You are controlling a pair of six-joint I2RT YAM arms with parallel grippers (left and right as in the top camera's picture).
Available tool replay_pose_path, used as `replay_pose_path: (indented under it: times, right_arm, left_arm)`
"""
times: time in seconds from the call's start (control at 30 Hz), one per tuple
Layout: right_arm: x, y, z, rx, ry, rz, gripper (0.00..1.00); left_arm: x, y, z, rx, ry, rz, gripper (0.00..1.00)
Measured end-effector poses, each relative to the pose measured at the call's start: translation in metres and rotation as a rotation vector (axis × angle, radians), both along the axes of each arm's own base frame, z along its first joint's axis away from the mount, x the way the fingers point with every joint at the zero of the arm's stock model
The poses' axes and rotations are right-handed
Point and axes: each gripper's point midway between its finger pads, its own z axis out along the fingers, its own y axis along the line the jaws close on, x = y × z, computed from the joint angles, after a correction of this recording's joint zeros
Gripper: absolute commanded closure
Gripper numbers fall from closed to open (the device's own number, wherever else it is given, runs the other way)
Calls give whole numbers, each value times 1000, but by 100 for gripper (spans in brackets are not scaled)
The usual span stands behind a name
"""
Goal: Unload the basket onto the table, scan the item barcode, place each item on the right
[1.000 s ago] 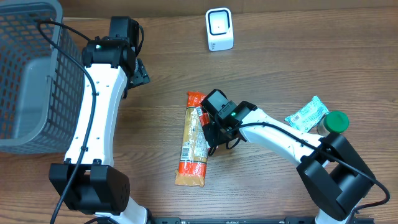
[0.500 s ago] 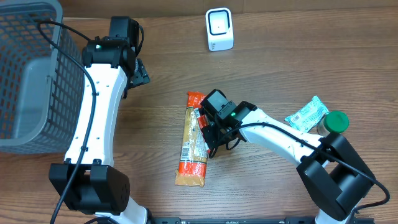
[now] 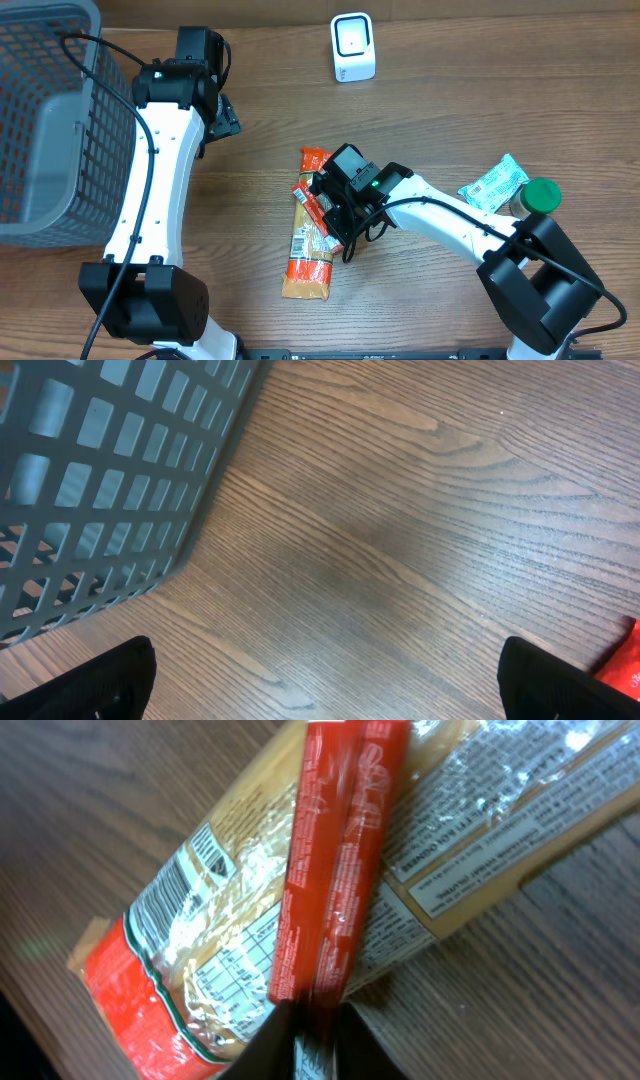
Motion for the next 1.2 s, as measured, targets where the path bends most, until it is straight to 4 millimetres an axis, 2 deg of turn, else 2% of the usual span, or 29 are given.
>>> replay_pose_path:
  times: [0.07,0.33,0.4,0.47,0.7,0.9,1.03,1.2]
  right_arm:
    - [0,0,0,3,-2,7,63]
    - [0,0,0,6,1,9,65]
    - [0,-6,0,2,31,-6,63]
    - [-1,-15,1,3,75,-26,57]
    - [8,-29,16,108,215,-98,47]
    - [-6,-19,19,136,252,-62,48]
    - [-17,-14,12,137,259,-36,48]
    - [-20,-15,4,142,254,-32,48]
  left_arm:
    - [0,0,0,0,0,0,0]
    - [0,0,0,0,0,0,0]
    - [0,0,0,0,0,0,0]
    - [0,0,0,0,0,0,0]
    - [0,0,0,0,0,0,0]
    - [0,0,0,0,0,0,0]
    - [0,0,0,0,0,0,0]
    - [0,0,0,0,0,0,0]
